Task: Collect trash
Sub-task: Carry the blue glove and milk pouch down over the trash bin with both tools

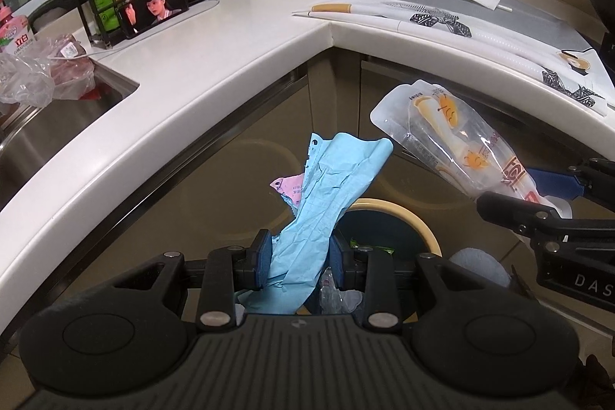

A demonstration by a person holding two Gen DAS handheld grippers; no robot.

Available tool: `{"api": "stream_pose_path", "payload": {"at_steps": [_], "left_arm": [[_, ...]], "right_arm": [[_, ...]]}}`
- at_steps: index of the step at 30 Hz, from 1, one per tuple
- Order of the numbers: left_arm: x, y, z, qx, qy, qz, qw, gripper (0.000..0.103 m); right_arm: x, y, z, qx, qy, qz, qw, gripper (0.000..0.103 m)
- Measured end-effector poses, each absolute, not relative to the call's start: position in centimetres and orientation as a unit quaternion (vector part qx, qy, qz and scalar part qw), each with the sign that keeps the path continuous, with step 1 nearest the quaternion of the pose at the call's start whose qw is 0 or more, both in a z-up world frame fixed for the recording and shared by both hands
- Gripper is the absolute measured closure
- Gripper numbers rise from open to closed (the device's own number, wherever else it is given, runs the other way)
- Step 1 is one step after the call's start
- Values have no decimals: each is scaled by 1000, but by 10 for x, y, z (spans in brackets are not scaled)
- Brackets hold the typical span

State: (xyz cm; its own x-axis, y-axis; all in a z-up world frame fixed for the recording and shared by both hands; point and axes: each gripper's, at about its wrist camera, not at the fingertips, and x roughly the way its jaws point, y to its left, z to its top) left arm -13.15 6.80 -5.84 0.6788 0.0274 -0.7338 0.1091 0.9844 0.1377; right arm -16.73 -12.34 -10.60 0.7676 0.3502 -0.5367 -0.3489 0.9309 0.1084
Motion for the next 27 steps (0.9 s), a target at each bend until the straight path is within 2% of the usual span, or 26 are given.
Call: {"api": "stream_pose_path", "payload": {"at_steps": [27], "left_arm": [[-126,63,-67,77,422,-25,903,68]], "right_arm": [[-159,-122,-111,0,302,187,935,50]]}}
